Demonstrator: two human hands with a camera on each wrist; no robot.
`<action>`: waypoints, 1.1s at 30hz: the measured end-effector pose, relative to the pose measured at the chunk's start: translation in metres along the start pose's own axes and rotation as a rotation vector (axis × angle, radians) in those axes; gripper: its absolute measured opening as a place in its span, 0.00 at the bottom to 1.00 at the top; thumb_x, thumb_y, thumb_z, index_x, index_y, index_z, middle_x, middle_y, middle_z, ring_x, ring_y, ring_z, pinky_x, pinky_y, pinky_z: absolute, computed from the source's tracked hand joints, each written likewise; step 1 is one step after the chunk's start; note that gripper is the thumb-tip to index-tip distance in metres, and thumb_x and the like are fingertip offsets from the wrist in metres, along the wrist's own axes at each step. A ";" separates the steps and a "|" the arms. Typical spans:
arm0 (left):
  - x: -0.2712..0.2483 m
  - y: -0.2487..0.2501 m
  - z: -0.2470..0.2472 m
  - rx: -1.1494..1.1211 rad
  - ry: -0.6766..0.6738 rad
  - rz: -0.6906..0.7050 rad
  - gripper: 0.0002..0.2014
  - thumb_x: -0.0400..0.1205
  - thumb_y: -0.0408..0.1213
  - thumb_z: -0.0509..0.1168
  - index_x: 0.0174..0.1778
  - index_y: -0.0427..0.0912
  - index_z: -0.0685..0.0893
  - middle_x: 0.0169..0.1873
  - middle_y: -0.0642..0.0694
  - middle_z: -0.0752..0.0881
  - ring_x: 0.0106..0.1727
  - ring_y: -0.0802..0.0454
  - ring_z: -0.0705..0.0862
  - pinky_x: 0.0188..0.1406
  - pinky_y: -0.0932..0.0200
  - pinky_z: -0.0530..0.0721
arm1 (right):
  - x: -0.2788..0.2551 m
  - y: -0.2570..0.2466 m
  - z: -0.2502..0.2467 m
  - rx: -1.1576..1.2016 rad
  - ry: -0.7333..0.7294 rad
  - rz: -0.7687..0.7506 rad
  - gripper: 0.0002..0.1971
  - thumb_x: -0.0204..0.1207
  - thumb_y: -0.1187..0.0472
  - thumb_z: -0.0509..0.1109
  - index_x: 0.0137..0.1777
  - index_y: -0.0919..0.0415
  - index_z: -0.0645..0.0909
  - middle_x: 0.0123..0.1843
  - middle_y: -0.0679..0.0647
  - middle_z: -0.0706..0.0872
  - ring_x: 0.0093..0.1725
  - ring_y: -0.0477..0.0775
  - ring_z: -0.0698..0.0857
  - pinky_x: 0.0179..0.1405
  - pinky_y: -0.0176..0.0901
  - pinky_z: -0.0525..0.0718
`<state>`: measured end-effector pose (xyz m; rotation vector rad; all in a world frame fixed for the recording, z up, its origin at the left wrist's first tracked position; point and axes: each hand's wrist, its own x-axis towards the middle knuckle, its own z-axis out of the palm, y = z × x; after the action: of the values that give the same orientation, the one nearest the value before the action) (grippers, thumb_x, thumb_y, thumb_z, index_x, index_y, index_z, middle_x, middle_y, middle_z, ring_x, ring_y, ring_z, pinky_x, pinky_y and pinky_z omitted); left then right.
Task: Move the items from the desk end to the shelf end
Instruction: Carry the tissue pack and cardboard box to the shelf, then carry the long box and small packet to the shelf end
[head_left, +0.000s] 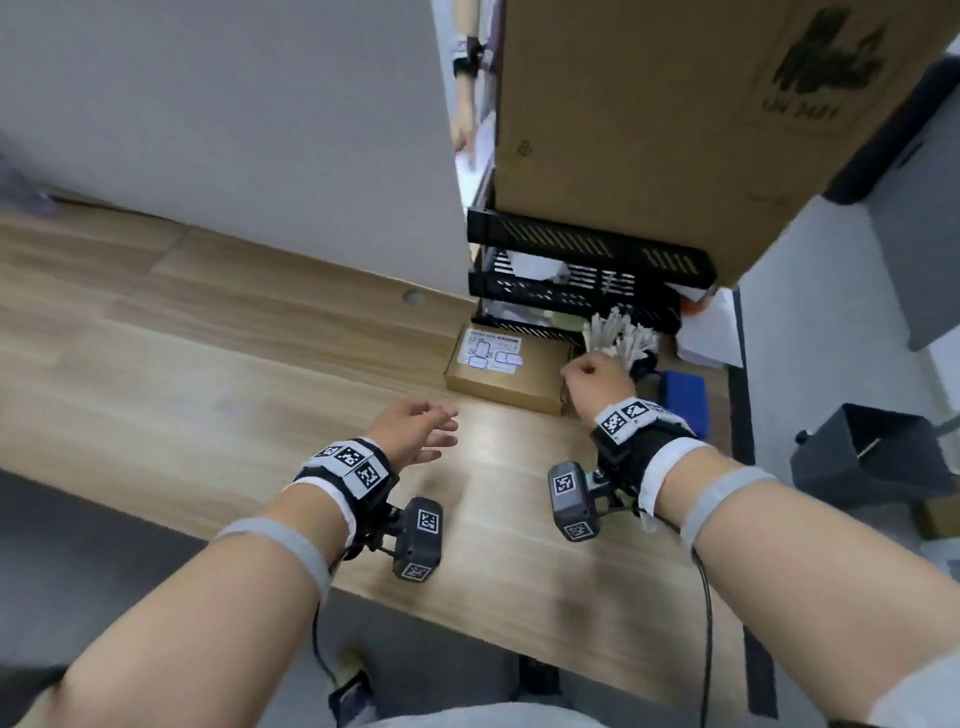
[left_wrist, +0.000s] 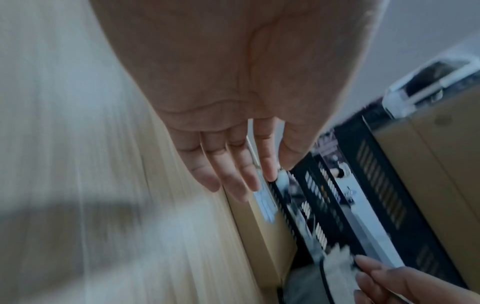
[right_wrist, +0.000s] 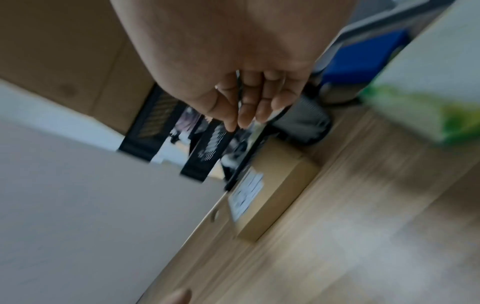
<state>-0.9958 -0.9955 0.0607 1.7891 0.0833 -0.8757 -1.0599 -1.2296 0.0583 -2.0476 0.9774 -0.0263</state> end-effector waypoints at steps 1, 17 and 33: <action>-0.004 -0.001 -0.024 -0.029 0.027 0.011 0.08 0.85 0.38 0.67 0.56 0.40 0.85 0.46 0.46 0.88 0.45 0.49 0.89 0.45 0.57 0.82 | -0.004 -0.022 0.020 -0.007 -0.039 -0.048 0.11 0.78 0.58 0.63 0.48 0.60 0.86 0.49 0.57 0.89 0.50 0.62 0.86 0.52 0.47 0.83; -0.114 -0.088 -0.517 -0.305 0.675 0.196 0.10 0.86 0.28 0.59 0.45 0.43 0.84 0.44 0.41 0.86 0.36 0.52 0.85 0.35 0.60 0.78 | -0.160 -0.360 0.390 -0.031 -0.466 -0.460 0.07 0.76 0.62 0.68 0.44 0.61 0.88 0.40 0.54 0.87 0.39 0.54 0.81 0.43 0.48 0.79; -0.049 -0.100 -0.825 -0.124 0.897 0.166 0.12 0.86 0.31 0.59 0.51 0.44 0.88 0.30 0.45 0.77 0.30 0.51 0.76 0.27 0.61 0.80 | -0.135 -0.583 0.667 0.035 -0.638 -0.406 0.07 0.76 0.60 0.69 0.38 0.56 0.86 0.42 0.56 0.88 0.43 0.58 0.83 0.48 0.51 0.83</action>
<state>-0.6499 -0.2415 0.1250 1.9093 0.5402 0.0977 -0.5549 -0.4899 0.0792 -1.9928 0.1645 0.3699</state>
